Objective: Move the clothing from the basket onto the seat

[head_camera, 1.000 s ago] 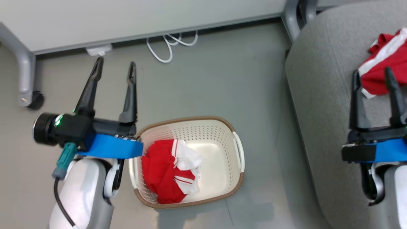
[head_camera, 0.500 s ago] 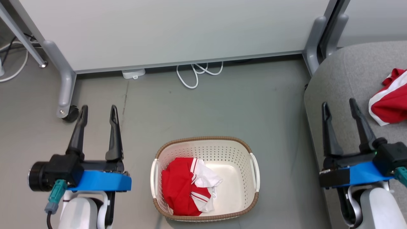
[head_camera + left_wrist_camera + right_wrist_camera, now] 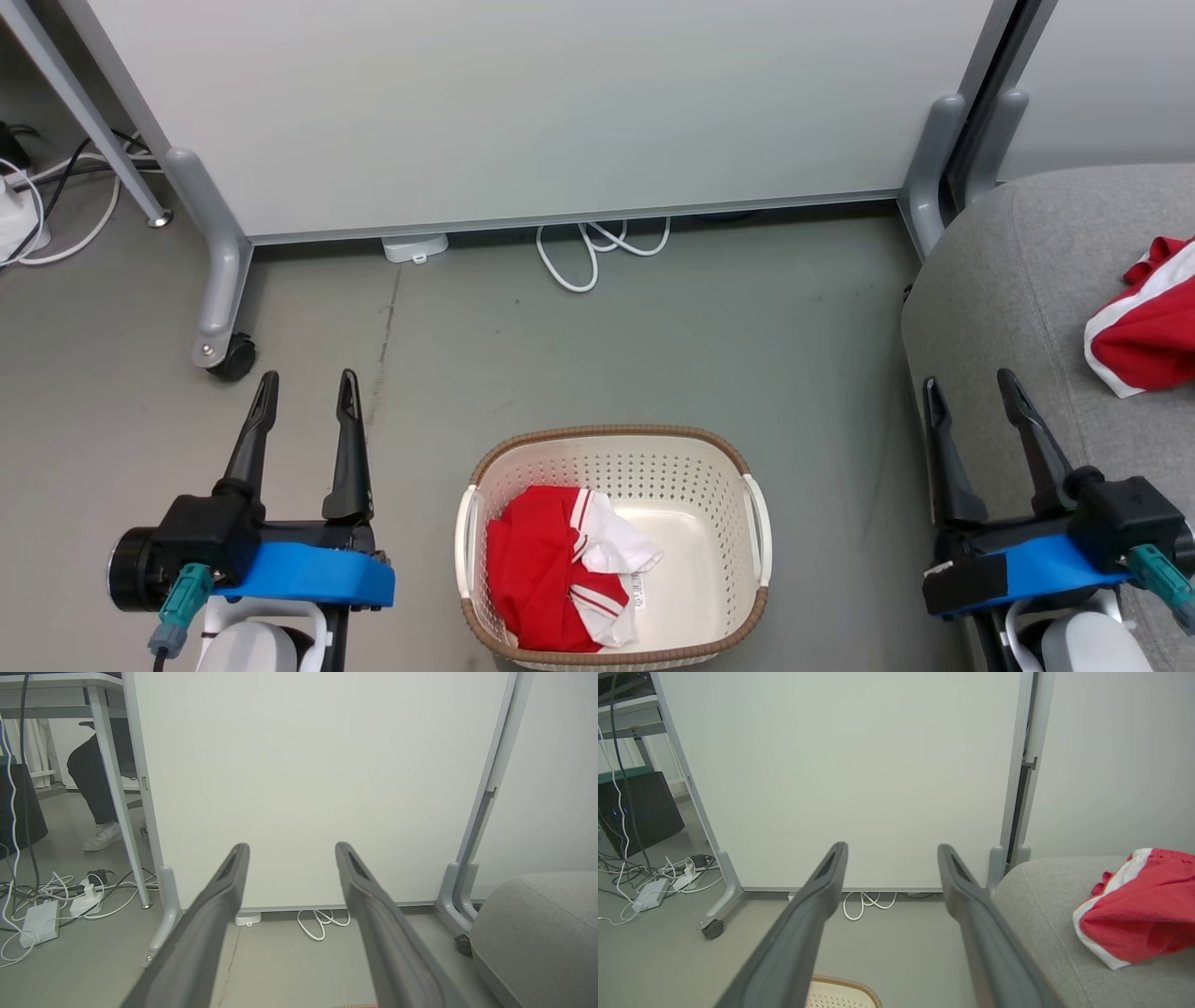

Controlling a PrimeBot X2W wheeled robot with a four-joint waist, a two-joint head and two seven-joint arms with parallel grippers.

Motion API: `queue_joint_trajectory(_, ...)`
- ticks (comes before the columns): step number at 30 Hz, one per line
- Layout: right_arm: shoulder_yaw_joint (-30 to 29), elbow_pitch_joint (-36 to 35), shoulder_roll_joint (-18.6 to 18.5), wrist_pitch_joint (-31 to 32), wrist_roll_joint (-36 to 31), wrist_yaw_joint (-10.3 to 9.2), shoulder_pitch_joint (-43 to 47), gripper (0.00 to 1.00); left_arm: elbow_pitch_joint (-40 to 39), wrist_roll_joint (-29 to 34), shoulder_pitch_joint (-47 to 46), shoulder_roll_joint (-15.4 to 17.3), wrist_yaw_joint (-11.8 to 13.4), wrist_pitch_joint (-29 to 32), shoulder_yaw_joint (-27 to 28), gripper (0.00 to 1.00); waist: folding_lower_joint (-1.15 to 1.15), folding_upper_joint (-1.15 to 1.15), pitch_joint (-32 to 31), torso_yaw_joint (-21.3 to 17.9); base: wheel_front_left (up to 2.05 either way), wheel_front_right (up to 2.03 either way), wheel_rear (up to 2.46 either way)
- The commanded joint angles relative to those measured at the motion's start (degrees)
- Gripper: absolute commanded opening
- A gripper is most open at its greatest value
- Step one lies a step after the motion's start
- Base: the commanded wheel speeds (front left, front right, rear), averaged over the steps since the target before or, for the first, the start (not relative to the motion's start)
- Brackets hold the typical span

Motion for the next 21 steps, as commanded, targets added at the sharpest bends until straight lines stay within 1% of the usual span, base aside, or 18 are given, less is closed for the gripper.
queue_joint_trajectory(1,0.05,0.09,0.13,-0.03,0.33,0.01,0.70,1.00,0.10,-0.05,0.39,-0.16,-0.40,-0.14,-0.08,1.00,0.01,0.00,-0.01,0.02,0.00,0.00,0.00)
queue_joint_trajectory(5,0.00,0.10,0.14,-0.03,0.70,0.01,0.89,1.00,0.47,0.10,0.22,-0.21,-0.45,-0.14,-0.20,1.00,0.01,0.00,0.07,0.04,0.00,0.00,0.00)
queue_joint_trajectory(12,-0.22,-0.05,0.14,-0.03,0.67,0.01,0.41,1.00,0.99,0.28,-1.02,-0.09,-0.35,-0.14,-2.00,1.00,0.01,0.00,0.44,-0.18,0.00,0.00,0.00)
queue_joint_trajectory(17,0.07,-0.63,0.12,-0.03,0.82,0.01,-1.49,1.00,1.27,0.34,-3.85,1.75,-0.36,-0.14,-6.03,1.00,0.01,0.00,2.60,-1.42,0.00,0.00,0.00)
queue_joint_trajectory(21,-0.02,-1.43,0.12,-0.03,0.58,0.01,-3.22,1.00,2.92,0.43,-8.15,4.18,-0.37,-0.14,-10.78,1.00,0.01,0.00,5.96,-3.16,0.00,0.00,0.00)
